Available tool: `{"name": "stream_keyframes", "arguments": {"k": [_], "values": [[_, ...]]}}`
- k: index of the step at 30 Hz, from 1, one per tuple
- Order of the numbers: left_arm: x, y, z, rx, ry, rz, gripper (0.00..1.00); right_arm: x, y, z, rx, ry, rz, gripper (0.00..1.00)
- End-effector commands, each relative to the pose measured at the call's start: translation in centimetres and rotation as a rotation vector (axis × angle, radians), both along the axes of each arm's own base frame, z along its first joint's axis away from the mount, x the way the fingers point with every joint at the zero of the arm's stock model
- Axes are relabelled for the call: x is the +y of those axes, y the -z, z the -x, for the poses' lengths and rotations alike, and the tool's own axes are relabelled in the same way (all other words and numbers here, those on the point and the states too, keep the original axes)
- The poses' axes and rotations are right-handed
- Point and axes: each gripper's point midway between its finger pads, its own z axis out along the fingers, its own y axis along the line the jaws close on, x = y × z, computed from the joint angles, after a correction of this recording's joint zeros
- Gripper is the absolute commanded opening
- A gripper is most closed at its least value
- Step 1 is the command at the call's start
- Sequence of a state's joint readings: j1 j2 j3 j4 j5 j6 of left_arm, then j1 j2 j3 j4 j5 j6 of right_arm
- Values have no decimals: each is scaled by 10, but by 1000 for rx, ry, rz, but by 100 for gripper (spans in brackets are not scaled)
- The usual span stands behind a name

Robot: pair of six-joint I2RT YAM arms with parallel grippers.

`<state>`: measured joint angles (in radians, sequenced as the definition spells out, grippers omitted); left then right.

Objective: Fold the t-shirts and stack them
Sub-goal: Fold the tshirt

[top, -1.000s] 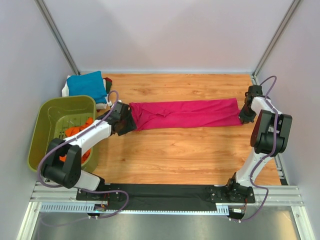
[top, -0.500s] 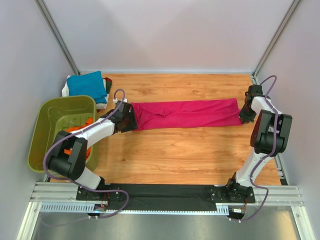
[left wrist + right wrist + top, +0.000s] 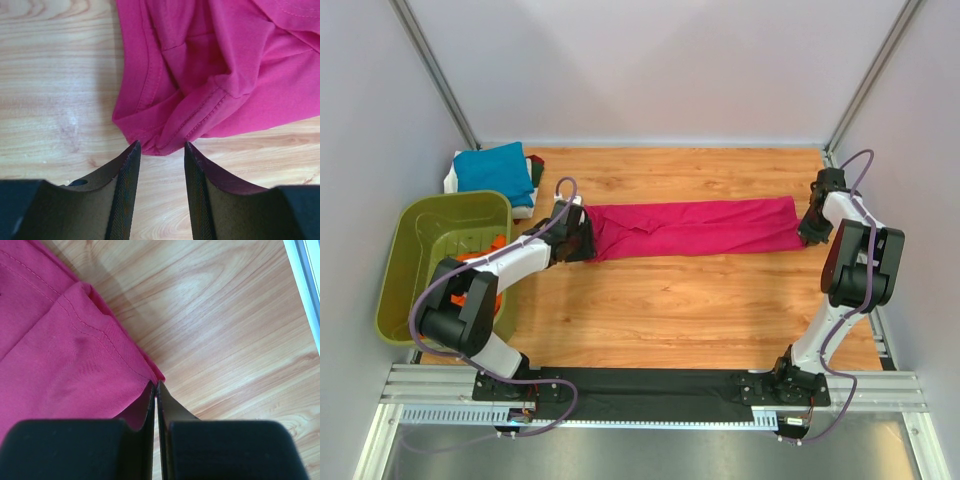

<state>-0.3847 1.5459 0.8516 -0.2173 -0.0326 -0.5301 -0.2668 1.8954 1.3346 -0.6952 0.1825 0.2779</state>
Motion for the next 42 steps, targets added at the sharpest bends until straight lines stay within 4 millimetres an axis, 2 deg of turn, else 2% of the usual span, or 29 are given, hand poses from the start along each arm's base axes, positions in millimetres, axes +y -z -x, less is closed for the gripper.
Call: {"name": "stream_keyframes", "arguments": {"k": [1, 5, 12, 15, 20, 25, 27, 30, 35, 42], "values": [[-6, -14, -14, -80, 53, 11, 48, -7, -10, -11, -25, -7, 35, 0], [-8, -18, -21, -109, 77, 4, 47, -7, -10, -12, -27, -7, 35, 0], [-12, -10, -29, -89, 86, -8, 37, -8, -9, -13, -25, -7, 36, 0], [-13, -9, -33, -88, 84, -9, 23, -9, -8, -12, -18, -6, 41, 0], [-1, -18, -44, -120, 26, -66, 0, -9, -7, -10, -10, -7, 44, 0], [6, -34, -58, -178, 3, -109, 0, -11, -7, -8, -5, -1, 54, 0], [9, -34, -60, -177, -5, -128, 0, -11, -8, -8, -3, -1, 55, 0], [18, -31, -59, -148, -41, -167, 0, -12, -9, -7, 0, -1, 61, 0], [32, -19, -39, -54, -102, -211, 0, -14, -9, -6, 6, 8, 71, 0], [24, -6, -35, -42, -49, -181, 0, -12, -4, -5, 18, 5, 59, 0]]}}
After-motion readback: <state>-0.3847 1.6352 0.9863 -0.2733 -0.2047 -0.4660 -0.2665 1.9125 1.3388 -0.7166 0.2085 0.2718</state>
